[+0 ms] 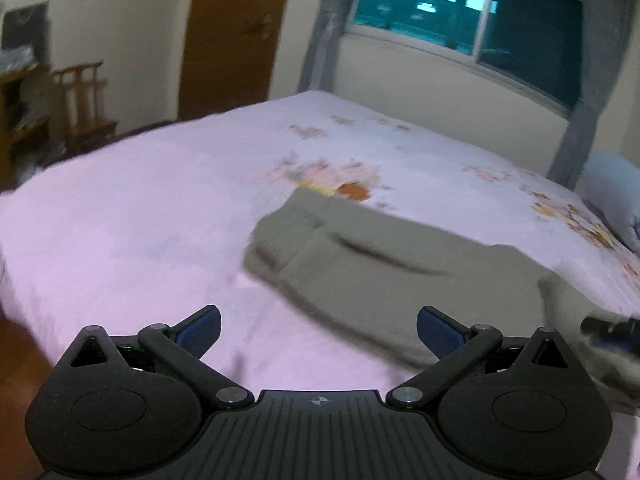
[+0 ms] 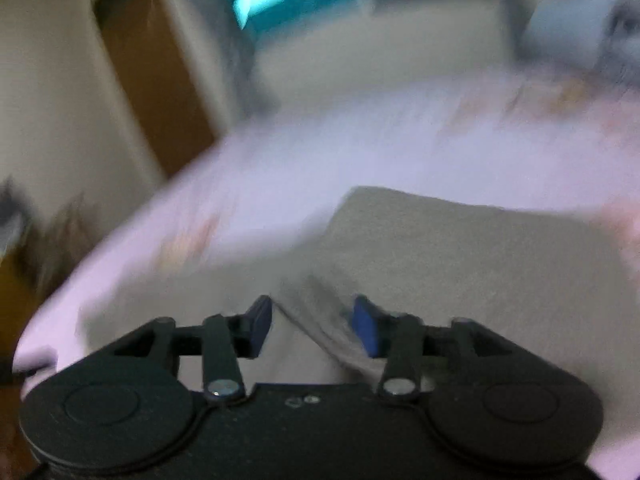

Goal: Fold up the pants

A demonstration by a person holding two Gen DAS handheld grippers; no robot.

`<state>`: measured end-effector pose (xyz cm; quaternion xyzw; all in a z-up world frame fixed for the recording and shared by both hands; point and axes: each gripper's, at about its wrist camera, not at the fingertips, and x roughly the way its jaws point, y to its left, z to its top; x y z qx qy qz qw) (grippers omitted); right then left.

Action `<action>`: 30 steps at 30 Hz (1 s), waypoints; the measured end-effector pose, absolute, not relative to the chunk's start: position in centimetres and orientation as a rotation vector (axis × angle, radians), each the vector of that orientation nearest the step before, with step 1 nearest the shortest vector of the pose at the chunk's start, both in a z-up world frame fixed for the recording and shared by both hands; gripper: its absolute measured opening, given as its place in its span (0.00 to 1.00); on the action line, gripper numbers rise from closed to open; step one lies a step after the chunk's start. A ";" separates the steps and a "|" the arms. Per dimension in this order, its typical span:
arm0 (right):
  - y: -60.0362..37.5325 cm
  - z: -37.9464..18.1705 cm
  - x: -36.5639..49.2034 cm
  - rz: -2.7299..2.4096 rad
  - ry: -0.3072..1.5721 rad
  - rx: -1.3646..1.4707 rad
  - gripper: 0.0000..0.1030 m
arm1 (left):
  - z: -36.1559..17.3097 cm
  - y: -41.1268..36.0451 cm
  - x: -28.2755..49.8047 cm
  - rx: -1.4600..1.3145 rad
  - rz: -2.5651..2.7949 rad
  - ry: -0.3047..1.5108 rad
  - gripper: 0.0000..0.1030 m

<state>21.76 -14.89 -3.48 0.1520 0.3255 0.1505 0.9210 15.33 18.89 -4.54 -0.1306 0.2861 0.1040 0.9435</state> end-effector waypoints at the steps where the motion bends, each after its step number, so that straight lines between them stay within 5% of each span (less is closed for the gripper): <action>1: -15.1 -3.8 20.7 0.319 0.640 0.368 0.31 | -4.9 19.1 15.2 -0.278 0.213 0.593 1.00; 10: -27.6 -0.6 14.7 0.069 0.472 0.527 0.39 | -6.1 8.6 20.1 -0.333 -0.136 0.617 1.00; 12: -29.4 -0.3 13.4 0.032 0.455 0.538 0.51 | -6.5 5.8 22.3 -0.390 -0.233 0.657 0.87; 13: -29.8 -0.2 13.1 0.019 0.449 0.537 0.57 | -6.7 4.7 23.1 -0.418 -0.265 0.681 0.65; 14: -30.5 -0.3 12.1 0.012 0.440 0.531 0.57 | -7.0 3.6 23.9 -0.447 -0.291 0.713 0.54; 25: -35.9 -3.4 10.7 -0.094 0.451 0.682 0.57 | -10.0 0.0 28.4 -0.520 -0.269 0.823 0.53; 27: -36.5 -3.7 10.7 -0.088 0.442 0.709 0.57 | -10.1 0.1 29.0 -0.542 -0.271 0.831 0.17; 30: -37.2 -3.8 10.8 -0.095 0.438 0.723 0.58 | -8.6 1.3 28.1 -0.596 -0.325 0.751 0.14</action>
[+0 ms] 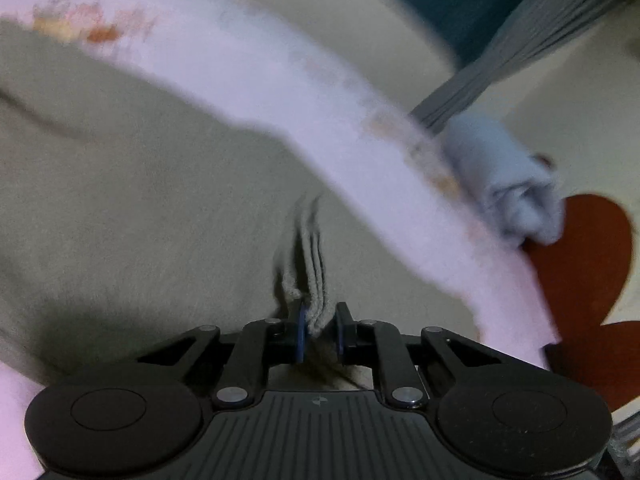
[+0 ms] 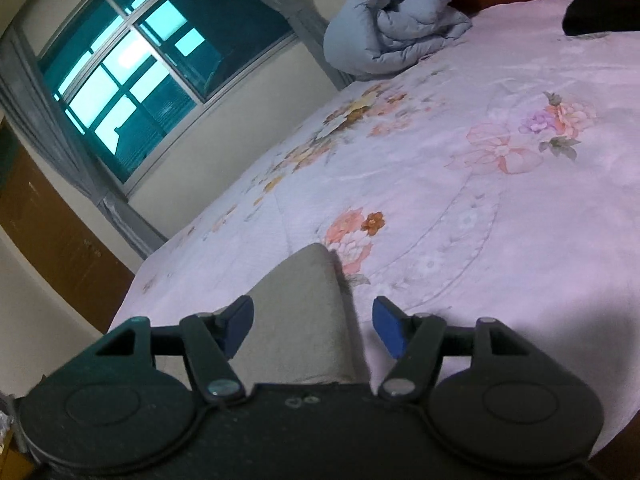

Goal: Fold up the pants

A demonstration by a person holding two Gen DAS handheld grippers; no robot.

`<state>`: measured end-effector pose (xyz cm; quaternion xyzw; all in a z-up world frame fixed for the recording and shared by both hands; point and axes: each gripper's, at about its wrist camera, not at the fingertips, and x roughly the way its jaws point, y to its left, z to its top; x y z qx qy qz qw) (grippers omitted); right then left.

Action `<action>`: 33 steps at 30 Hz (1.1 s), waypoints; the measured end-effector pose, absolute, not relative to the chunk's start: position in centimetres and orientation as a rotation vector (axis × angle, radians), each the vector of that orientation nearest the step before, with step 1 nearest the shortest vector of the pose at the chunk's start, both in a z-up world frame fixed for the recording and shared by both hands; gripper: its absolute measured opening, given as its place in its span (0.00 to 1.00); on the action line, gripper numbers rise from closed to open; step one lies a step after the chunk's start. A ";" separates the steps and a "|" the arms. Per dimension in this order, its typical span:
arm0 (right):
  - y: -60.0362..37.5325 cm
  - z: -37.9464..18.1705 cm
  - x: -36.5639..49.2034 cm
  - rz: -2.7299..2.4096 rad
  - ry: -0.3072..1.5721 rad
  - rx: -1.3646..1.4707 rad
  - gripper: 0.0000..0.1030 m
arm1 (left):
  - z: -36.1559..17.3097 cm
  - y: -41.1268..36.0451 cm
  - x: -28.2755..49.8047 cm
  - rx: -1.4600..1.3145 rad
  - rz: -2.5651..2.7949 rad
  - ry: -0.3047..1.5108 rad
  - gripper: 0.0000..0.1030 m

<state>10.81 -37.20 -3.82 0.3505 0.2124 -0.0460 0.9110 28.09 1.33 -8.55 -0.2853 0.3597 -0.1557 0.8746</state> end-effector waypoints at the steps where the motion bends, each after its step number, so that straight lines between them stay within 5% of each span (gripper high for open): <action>1: -37.4 -3.9 10.8 -0.093 0.433 0.726 0.59 | -8.2 1.6 27.6 -0.586 -0.325 0.732 0.14; 10: -36.3 -4.3 12.5 0.183 0.438 0.892 0.61 | -11.3 1.7 27.7 -0.576 -0.289 0.815 0.19; 13: -35.8 -6.6 14.9 0.295 0.508 1.115 0.69 | -11.2 1.2 27.8 -0.565 -0.313 0.811 0.37; 15: -36.0 -8.3 15.8 0.177 0.565 1.121 0.59 | -11.1 1.1 27.9 -0.566 -0.350 0.804 0.51; 17: -37.5 -10.2 16.2 0.021 0.614 1.102 0.27 | -10.4 0.9 27.5 -0.554 -0.388 0.796 0.70; 20: -39.1 -10.3 15.6 0.057 0.590 1.202 0.39 | -8.8 0.9 26.7 -0.481 -0.380 0.772 0.80; 27: -35.2 -9.1 16.6 0.260 0.628 1.132 0.40 | -8.1 3.2 25.1 -0.479 -0.327 0.751 0.82; 29: -35.3 -11.2 17.9 0.189 0.719 1.126 0.28 | -8.0 4.8 24.4 -0.497 -0.308 0.744 0.82; 33: -36.1 -9.1 17.4 0.275 0.634 1.141 0.43 | -7.5 10.8 22.1 -0.557 -0.242 0.652 0.82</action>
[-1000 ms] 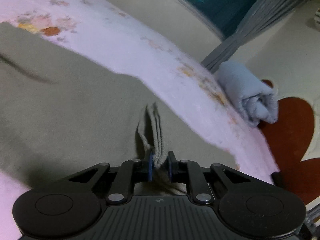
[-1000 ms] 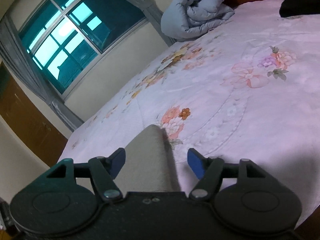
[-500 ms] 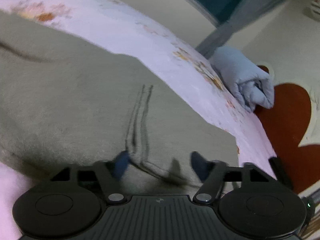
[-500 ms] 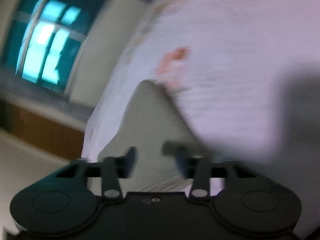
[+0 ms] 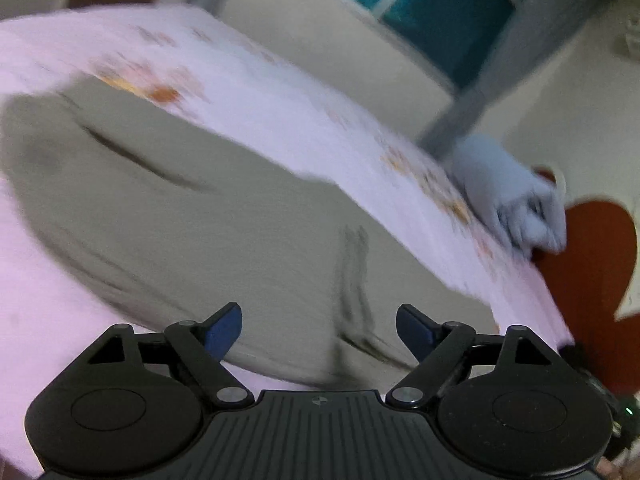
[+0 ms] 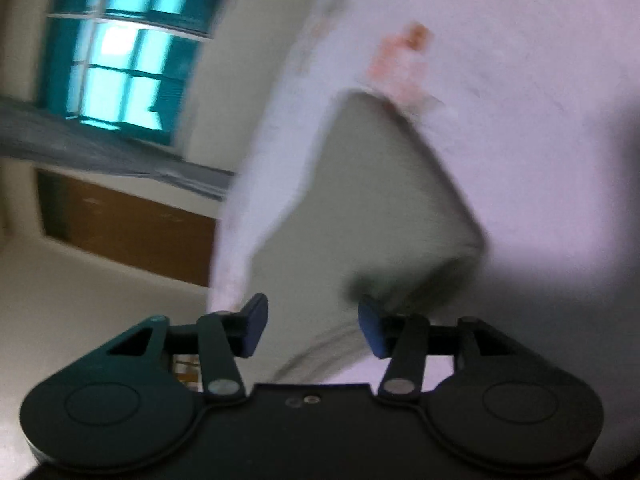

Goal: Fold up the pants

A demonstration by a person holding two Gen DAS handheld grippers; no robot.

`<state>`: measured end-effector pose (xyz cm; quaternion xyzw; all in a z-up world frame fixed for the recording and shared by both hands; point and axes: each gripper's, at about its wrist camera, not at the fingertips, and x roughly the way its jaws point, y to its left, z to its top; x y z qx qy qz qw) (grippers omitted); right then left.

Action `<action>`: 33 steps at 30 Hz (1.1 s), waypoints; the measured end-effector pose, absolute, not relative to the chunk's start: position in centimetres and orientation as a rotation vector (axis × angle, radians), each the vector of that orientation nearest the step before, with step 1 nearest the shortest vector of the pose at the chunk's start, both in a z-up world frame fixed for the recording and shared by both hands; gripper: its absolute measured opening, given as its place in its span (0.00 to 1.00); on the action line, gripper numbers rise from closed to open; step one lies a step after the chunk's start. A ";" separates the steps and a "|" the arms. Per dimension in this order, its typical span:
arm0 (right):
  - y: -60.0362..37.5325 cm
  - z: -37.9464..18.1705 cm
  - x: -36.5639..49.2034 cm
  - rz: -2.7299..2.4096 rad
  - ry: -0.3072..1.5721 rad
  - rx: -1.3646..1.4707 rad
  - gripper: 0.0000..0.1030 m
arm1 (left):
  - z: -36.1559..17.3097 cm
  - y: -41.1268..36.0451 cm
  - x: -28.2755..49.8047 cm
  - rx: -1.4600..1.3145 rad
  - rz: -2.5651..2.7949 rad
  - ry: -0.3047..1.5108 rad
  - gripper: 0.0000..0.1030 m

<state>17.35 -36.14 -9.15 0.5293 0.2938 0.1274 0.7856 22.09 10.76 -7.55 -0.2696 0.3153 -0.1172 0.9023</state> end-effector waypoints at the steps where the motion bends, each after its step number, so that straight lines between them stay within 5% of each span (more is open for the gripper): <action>1: -36.2 -8.5 17.2 0.289 0.621 1.119 0.46 | -7.6 12.6 21.6 -0.577 -0.218 0.624 0.82; 3: -36.8 -7.3 16.6 0.301 0.590 1.079 0.54 | -8.3 16.0 21.2 -0.620 -0.145 0.593 0.82; 4: -37.0 -7.0 16.3 0.295 0.574 1.067 0.69 | -8.9 17.8 21.3 -0.652 -0.105 0.593 0.82; 5: -37.4 -7.1 15.8 0.282 0.561 1.058 0.73 | -9.5 19.6 21.4 -0.691 -0.073 0.591 0.82; 15: -35.7 -8.3 14.9 0.190 0.606 1.025 0.72 | -15.2 30.3 25.2 -1.070 0.033 0.490 0.82; 25: -33.9 -7.8 15.8 0.163 0.625 0.992 0.72 | -15.8 30.8 30.7 -0.993 0.068 0.451 0.81; 27: -33.2 -7.6 16.3 0.172 0.630 0.995 0.72 | -15.5 30.4 30.7 -0.936 0.109 0.480 0.37; 33: -28.0 -6.4 18.6 0.265 0.674 0.923 0.72 | -11.4 30.5 28.5 -0.999 -0.018 0.364 0.34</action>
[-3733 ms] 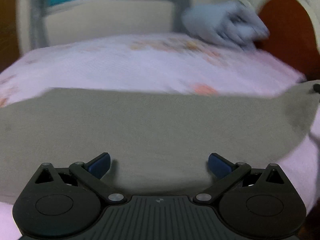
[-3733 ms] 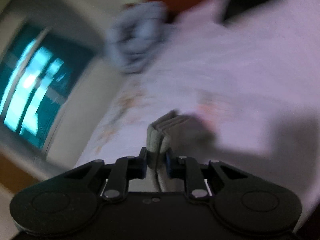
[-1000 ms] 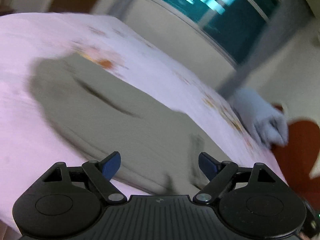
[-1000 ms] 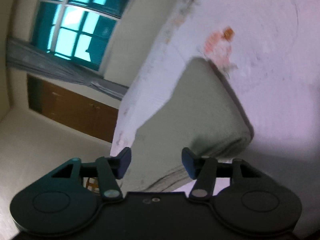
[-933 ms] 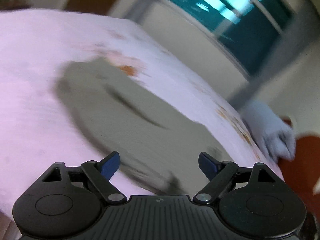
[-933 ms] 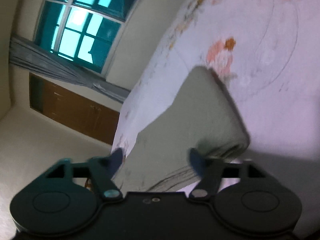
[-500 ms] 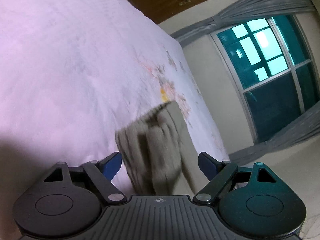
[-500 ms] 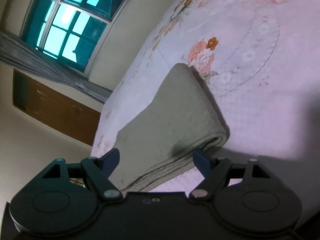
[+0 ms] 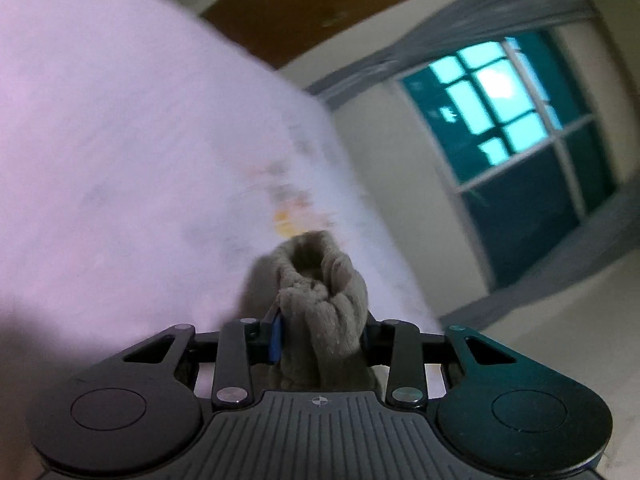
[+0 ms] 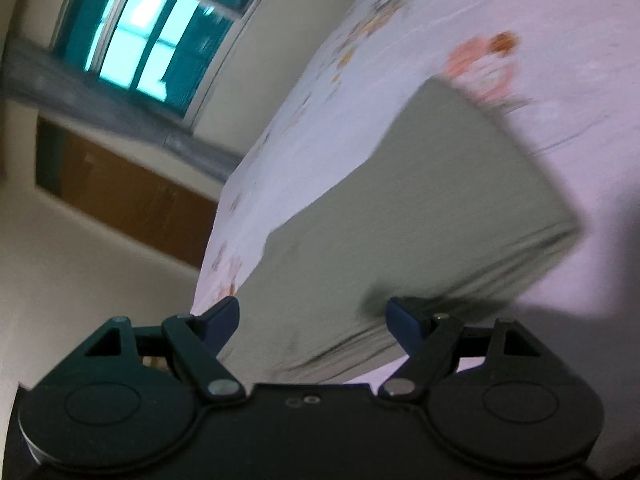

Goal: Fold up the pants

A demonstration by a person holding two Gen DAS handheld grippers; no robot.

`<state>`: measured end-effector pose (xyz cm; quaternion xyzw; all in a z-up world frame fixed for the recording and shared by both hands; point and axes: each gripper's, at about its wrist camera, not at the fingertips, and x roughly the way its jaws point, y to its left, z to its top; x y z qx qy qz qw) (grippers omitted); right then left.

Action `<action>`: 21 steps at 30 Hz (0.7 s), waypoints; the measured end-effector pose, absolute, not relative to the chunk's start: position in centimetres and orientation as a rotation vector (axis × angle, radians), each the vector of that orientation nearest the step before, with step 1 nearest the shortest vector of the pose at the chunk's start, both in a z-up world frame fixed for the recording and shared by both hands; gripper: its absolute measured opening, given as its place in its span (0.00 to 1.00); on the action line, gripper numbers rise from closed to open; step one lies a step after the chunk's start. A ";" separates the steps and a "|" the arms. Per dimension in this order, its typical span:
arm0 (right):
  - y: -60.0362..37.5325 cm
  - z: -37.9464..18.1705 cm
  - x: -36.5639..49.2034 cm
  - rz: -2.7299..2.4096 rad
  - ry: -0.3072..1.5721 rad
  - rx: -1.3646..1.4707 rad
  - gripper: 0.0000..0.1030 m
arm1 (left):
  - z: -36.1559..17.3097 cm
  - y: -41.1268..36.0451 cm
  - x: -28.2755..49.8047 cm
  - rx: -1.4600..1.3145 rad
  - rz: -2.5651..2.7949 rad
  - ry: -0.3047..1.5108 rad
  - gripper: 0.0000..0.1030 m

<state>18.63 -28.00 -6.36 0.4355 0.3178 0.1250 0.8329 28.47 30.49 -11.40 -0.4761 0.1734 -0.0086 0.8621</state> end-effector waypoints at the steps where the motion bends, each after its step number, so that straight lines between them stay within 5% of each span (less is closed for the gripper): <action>1: -26.2 -5.7 19.3 0.255 0.694 0.816 0.73 | -10.2 30.2 28.6 -0.981 -0.038 0.356 0.34; 7: -14.2 -2.9 21.7 0.162 0.661 0.140 0.83 | -5.0 29.2 28.4 -0.908 -0.118 0.345 0.34; 12: -7.2 -6.7 21.9 0.152 0.725 -0.293 0.90 | -3.0 28.5 27.2 -0.879 -0.151 0.359 0.34; 21: -8.8 -6.2 20.4 0.149 0.683 -0.255 0.91 | -0.7 26.8 26.7 -0.835 -0.176 0.350 0.34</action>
